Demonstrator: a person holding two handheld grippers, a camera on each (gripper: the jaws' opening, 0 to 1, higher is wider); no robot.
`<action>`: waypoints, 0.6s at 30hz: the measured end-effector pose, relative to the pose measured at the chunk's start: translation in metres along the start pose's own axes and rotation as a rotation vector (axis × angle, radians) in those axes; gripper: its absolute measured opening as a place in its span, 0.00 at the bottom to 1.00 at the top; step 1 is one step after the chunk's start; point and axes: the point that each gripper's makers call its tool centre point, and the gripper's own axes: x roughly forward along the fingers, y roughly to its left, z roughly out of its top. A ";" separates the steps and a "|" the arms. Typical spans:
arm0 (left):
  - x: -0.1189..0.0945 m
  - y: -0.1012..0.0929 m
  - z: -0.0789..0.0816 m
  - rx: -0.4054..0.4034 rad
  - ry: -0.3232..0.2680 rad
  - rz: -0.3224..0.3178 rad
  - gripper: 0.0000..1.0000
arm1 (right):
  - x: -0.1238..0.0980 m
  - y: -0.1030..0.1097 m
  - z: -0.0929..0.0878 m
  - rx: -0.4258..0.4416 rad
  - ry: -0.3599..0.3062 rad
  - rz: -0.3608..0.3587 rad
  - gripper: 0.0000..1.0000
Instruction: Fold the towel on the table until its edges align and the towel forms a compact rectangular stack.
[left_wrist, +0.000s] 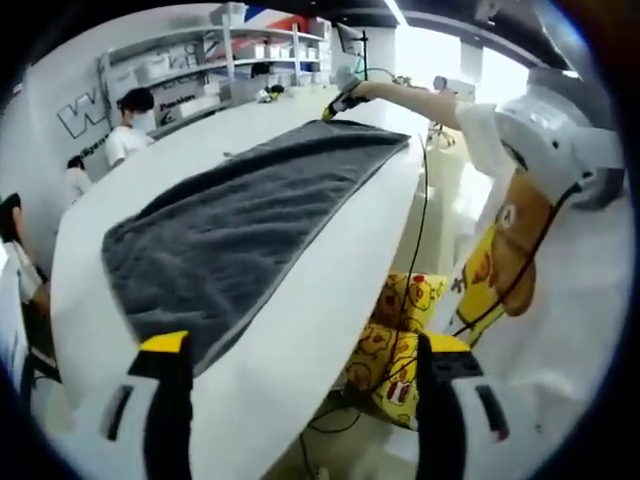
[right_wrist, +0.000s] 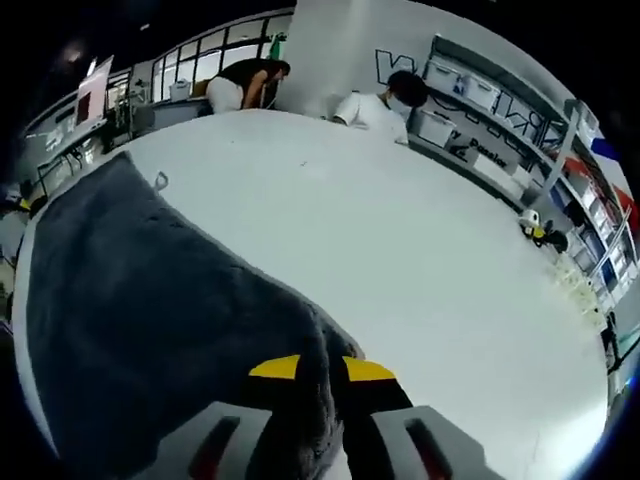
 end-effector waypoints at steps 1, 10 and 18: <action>0.000 -0.001 0.000 0.001 0.000 -0.001 0.98 | 0.002 0.001 -0.002 -0.008 0.013 -0.004 0.14; -0.005 0.003 -0.004 -0.008 0.006 0.010 0.97 | 0.009 -0.003 0.004 -0.026 0.010 -0.014 0.04; -0.004 0.002 -0.004 -0.017 0.009 0.017 0.97 | 0.009 -0.022 0.011 -0.061 0.000 -0.115 0.04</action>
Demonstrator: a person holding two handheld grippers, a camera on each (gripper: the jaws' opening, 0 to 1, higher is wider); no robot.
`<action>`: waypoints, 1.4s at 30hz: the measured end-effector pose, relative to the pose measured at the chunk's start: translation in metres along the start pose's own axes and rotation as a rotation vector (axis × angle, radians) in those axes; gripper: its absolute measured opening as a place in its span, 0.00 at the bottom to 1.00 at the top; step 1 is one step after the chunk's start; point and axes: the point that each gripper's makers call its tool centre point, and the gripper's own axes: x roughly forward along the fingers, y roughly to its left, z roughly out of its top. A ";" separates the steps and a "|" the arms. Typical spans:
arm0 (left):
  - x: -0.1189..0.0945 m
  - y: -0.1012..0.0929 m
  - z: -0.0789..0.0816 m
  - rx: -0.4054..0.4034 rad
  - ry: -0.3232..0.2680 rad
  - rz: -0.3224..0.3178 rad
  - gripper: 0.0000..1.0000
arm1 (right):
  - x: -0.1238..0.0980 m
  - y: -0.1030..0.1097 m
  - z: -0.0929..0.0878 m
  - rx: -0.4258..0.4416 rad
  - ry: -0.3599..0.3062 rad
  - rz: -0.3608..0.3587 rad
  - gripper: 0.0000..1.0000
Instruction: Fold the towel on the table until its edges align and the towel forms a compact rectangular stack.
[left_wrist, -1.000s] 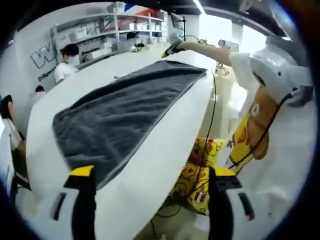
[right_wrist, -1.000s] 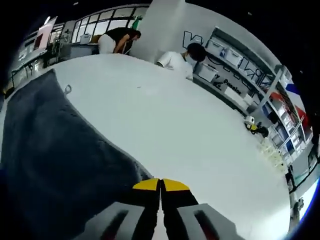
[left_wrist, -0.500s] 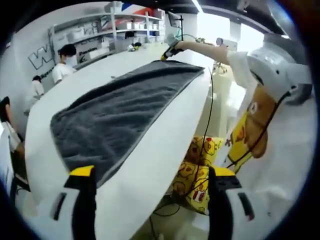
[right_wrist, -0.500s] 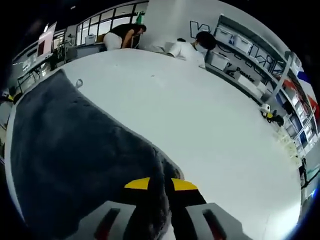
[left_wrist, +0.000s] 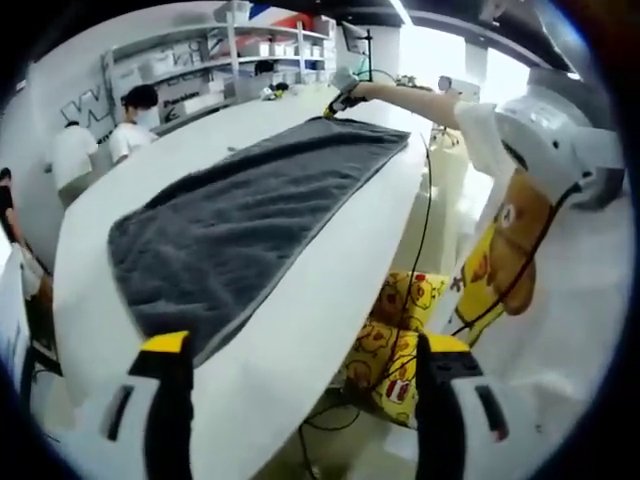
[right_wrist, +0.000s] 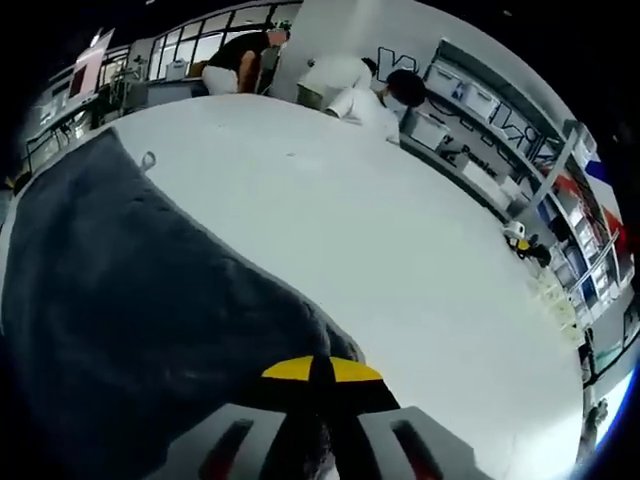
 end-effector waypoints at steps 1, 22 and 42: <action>0.000 0.000 0.000 0.000 -0.001 -0.001 0.97 | 0.000 -0.001 0.000 0.000 -0.003 -0.009 0.04; -0.005 0.005 0.001 -0.010 -0.056 0.015 0.97 | -0.114 0.017 -0.001 0.163 -0.285 -0.021 0.35; -0.006 0.007 0.002 -0.007 -0.093 0.014 0.99 | -0.241 0.184 -0.083 0.136 -0.285 0.227 0.99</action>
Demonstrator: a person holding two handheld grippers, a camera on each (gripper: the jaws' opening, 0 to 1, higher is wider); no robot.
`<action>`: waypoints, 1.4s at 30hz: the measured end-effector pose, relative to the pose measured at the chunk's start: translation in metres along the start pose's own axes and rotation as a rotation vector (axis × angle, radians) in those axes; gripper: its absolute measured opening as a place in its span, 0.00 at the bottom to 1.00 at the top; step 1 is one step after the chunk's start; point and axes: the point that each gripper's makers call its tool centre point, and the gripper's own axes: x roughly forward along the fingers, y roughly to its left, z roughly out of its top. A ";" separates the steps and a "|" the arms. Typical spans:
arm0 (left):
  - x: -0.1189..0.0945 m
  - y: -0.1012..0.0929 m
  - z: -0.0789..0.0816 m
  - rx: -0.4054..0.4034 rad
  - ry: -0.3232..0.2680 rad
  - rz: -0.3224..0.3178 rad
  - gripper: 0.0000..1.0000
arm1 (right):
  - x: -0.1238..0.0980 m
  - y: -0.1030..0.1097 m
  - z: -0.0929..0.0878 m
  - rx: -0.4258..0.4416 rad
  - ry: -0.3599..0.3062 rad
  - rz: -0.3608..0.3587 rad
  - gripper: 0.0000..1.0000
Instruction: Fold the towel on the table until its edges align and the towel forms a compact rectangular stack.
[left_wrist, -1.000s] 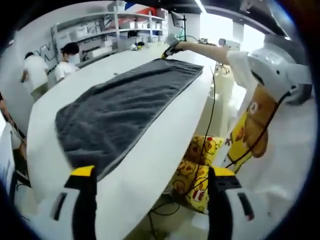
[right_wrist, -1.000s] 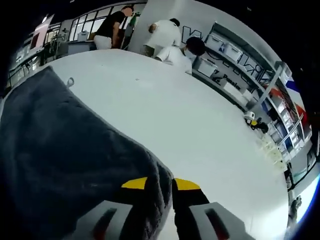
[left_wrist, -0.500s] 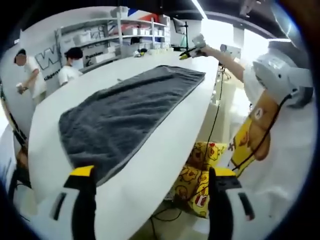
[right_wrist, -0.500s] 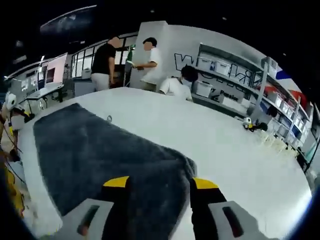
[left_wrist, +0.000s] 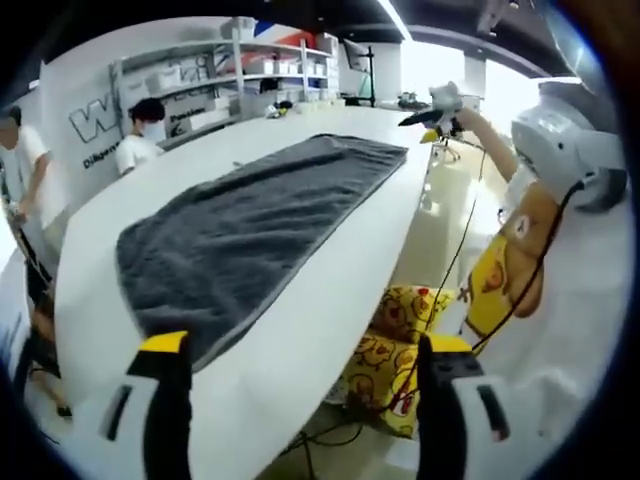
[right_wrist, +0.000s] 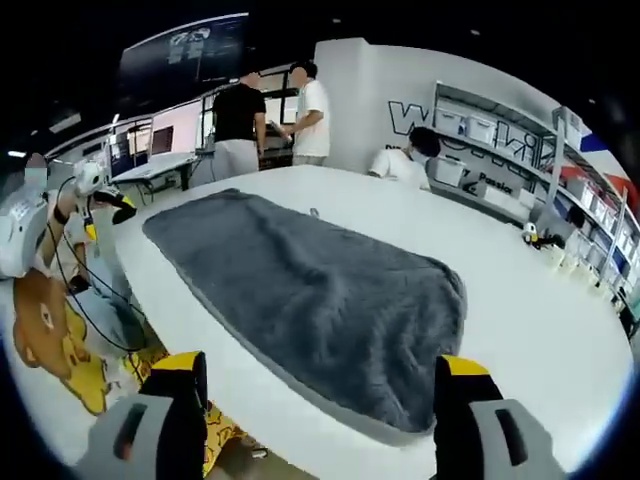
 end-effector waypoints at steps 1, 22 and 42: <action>0.000 0.000 0.000 0.000 -0.002 -0.001 0.99 | -0.002 0.005 -0.003 0.000 0.000 0.003 0.99; -0.011 0.000 -0.022 -0.051 -0.022 0.045 0.98 | -0.032 0.060 -0.031 -0.001 -0.006 0.003 0.99; -0.007 0.002 -0.024 -0.056 -0.024 0.041 0.98 | -0.043 0.049 -0.043 0.013 0.003 -0.019 0.99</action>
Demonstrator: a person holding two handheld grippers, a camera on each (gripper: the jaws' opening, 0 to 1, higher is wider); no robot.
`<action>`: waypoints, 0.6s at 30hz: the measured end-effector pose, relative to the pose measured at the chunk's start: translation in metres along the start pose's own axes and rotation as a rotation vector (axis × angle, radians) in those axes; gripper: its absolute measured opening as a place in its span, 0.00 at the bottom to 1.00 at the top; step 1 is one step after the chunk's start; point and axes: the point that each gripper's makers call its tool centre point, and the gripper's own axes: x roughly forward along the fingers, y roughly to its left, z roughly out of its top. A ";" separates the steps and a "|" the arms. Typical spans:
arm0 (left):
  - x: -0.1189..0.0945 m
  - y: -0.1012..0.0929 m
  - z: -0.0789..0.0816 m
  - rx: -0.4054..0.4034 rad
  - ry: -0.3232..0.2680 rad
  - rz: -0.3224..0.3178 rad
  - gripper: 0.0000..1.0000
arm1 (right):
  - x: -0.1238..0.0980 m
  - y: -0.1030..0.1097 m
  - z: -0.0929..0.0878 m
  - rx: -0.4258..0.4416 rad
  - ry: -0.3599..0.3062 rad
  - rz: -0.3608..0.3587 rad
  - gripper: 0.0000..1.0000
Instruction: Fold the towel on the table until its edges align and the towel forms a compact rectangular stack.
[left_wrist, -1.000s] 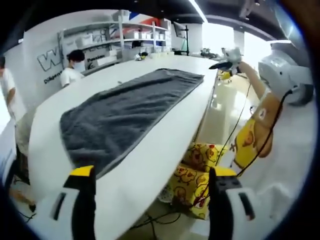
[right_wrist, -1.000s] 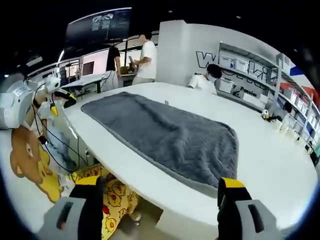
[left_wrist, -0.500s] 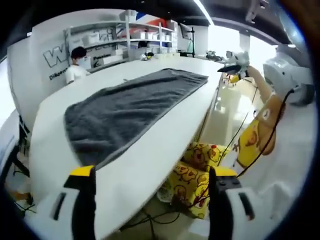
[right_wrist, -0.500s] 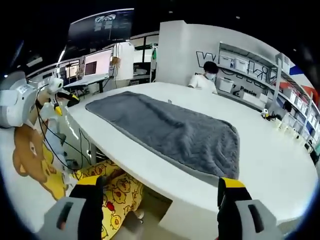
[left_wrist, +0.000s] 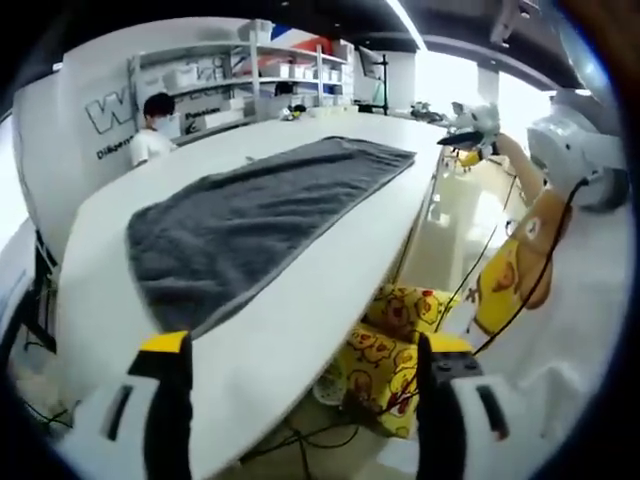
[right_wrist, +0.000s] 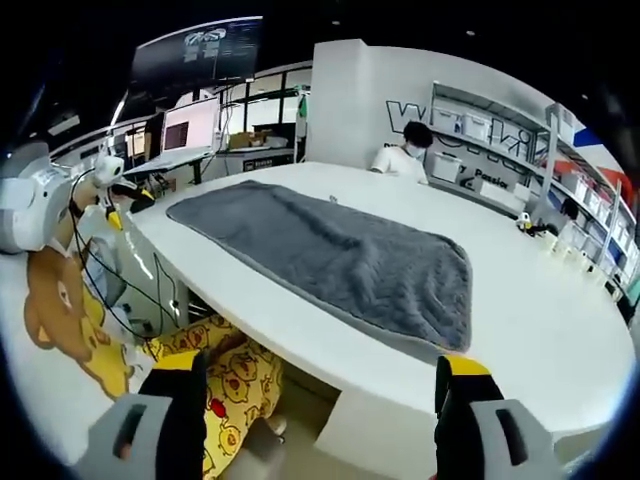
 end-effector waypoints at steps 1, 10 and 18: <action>0.000 0.000 0.000 -0.001 0.001 0.001 0.98 | 0.000 -0.001 0.000 -0.002 0.003 -0.002 0.99; 0.001 0.004 -0.001 0.020 0.016 -0.010 0.93 | 0.004 -0.014 -0.002 -0.028 0.005 -0.018 0.88; 0.009 0.015 0.001 0.097 0.075 -0.081 0.78 | 0.016 -0.033 -0.010 -0.100 0.061 0.012 0.79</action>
